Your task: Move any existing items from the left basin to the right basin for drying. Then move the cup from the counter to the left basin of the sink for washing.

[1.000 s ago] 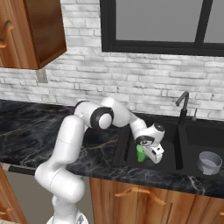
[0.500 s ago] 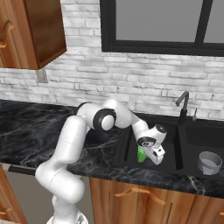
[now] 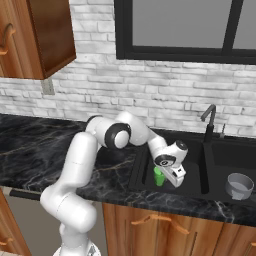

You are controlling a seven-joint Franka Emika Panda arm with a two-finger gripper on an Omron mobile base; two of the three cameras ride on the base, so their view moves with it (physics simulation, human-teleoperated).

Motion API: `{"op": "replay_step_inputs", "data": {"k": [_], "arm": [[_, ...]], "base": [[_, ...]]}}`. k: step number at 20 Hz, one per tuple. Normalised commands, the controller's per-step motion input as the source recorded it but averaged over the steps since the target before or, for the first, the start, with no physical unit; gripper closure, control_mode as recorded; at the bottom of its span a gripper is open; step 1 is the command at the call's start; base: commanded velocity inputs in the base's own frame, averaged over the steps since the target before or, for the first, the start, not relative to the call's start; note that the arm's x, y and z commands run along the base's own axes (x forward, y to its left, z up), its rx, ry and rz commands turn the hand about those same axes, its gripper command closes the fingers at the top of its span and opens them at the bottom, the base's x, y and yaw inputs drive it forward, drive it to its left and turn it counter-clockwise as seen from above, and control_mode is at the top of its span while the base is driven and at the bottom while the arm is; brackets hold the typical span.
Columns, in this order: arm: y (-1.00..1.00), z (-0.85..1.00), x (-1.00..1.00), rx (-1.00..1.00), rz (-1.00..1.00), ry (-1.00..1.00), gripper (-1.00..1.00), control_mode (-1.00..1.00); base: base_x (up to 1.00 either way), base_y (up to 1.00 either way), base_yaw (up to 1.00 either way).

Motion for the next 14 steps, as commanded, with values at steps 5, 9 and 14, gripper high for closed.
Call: {"op": "replay_step_inputs", "data": {"k": [5,9,14], "arm": [[0.11,0.13,0.0,0.0,0.0,0.03,-1.0,-1.0],[0.04,0.23,0.0,0.0,0.0,0.04,-1.0,-1.0],[0.0,0.36,0.0,0.0,0.0,0.02,-1.0,-1.0]], "base": [[0.0,0.0,0.0],[0.0,0.0,0.0],[0.0,0.0,0.0]]}}
